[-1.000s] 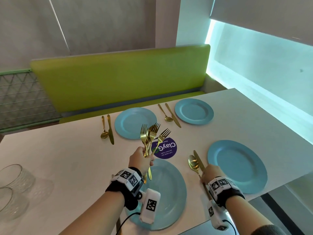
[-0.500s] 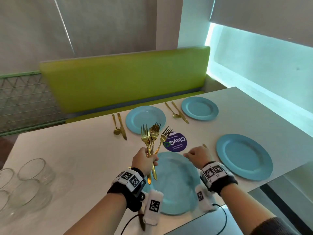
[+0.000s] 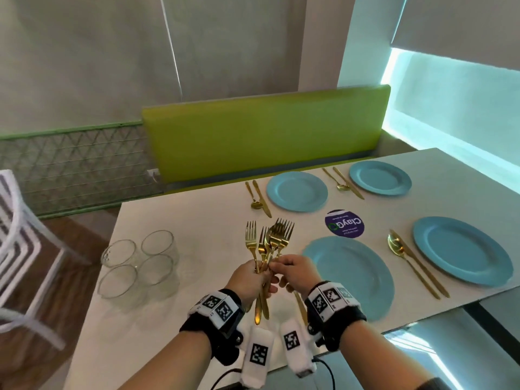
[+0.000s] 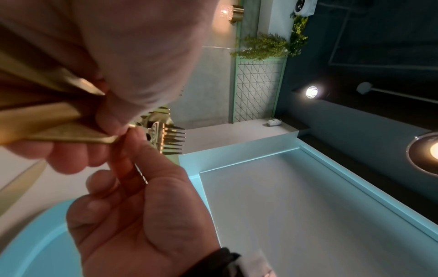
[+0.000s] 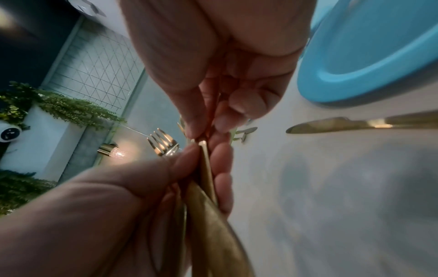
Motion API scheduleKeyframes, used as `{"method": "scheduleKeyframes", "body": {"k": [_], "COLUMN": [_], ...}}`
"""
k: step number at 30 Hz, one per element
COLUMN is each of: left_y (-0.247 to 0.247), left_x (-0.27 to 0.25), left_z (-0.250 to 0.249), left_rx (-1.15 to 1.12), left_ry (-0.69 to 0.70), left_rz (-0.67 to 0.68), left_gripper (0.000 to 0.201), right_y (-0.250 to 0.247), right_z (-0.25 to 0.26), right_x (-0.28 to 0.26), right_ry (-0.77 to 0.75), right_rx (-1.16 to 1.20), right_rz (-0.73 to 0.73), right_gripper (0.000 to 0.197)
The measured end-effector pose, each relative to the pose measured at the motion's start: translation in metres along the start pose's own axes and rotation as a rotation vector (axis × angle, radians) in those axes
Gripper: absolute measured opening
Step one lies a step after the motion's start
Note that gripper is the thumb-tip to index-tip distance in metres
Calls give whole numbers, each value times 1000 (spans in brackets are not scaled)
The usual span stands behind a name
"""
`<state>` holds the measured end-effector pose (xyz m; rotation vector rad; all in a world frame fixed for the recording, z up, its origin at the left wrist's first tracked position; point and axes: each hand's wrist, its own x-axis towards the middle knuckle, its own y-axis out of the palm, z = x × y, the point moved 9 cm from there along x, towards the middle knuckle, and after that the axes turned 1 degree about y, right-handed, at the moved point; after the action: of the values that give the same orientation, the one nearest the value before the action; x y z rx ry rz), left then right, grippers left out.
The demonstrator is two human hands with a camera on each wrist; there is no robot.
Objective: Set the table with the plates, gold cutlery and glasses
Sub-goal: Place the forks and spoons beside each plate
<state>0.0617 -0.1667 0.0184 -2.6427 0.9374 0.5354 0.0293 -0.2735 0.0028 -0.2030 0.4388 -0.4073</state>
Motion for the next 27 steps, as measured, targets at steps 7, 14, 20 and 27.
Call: {"method": "scheduleKeyframes", "body": {"k": [7,14,20,27], "left_y": [-36,-44,-43,-41], "left_x": [-15,-24,-24,-17], "left_z": [20,21,16,21], "left_rx": [11,26,74,127], "left_ry": [6,25,49,11], "left_rz": [-125,-187,-175,-151], "left_gripper": [7,11,10,12], "right_y": [27,20,37,36], "right_z": [5,19,37,29], "right_x": [-14,-24,-17,-2], "right_ry": [-13,-61,-118,-32], "right_rx": [27,-166,-287,-178], "right_rz": [-8,-325,-112,-58], "right_gripper": [13,34,21,32]}}
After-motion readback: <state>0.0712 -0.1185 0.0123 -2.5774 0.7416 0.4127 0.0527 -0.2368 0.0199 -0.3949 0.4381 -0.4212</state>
